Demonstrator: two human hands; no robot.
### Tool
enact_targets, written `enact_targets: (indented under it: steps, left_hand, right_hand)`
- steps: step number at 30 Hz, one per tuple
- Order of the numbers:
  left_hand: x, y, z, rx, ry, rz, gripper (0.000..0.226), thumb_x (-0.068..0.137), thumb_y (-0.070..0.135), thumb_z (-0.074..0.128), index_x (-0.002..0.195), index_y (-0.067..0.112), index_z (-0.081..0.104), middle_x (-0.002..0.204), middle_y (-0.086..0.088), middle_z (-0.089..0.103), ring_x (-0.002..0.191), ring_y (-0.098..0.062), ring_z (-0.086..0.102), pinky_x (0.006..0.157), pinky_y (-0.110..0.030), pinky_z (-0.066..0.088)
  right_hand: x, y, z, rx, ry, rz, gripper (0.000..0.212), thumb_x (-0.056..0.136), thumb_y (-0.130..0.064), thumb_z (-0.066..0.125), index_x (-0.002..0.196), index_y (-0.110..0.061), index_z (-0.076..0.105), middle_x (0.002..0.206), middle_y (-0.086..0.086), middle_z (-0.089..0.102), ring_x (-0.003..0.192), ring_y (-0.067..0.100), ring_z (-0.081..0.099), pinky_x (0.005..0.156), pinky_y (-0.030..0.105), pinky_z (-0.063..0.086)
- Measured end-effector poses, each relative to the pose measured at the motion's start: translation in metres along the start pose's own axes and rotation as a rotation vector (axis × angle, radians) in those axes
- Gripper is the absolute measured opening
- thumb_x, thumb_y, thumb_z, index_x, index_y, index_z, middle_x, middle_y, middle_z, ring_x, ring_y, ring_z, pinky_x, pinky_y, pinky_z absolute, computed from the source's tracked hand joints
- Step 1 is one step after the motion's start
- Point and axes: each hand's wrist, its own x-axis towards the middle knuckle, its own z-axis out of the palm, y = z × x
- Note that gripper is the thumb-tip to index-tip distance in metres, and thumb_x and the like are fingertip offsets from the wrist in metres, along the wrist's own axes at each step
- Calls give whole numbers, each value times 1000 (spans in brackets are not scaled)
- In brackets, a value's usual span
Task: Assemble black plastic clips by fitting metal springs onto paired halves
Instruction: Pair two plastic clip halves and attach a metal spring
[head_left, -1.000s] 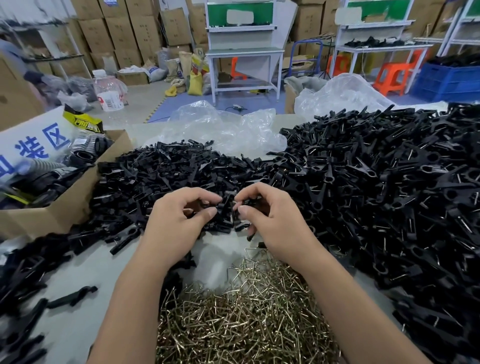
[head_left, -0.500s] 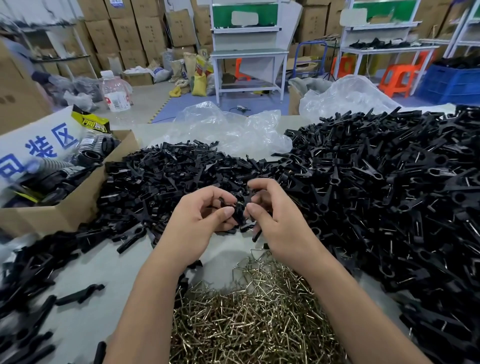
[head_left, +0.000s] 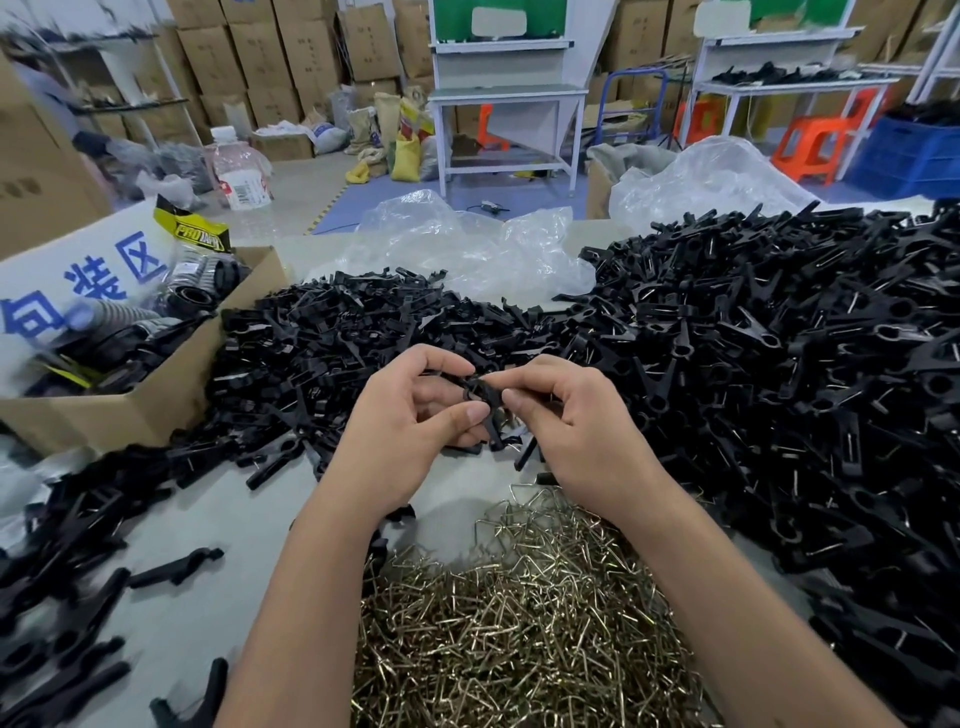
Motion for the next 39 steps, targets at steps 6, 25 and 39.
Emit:
enact_targets:
  steps: [6,25,39]
  left_hand:
    - [-1,-1,-1,-12,-4,23,24,91,6,75,111,13,65,74,-5,75,74,-25,75,73,-32,63]
    - [-3,4,-2,-171,-56,-6,33,80,19,80,111,15,68,76,-11,73,76,-24,75,71,-26,60]
    - [-4,4,-2,-147,-50,23,32,80,16,78,110,12,68,75,-7,73,75,-23,75,72,-27,61]
  right_hand:
    - [-1,0,0,-2,-3,-11,23,103,-11,62,117,-19,78,100,-3,69,95,13,67,87,32,54]
    - [0,5,-9,182,-14,-47,14,98,-15,70,101,-27,79,97,-12,78,98,9,72,90,31,56]
    - [0,5,-7,176,-18,-56,13,98,-12,71,103,-21,80,94,-5,78,91,15,73,84,34,60]
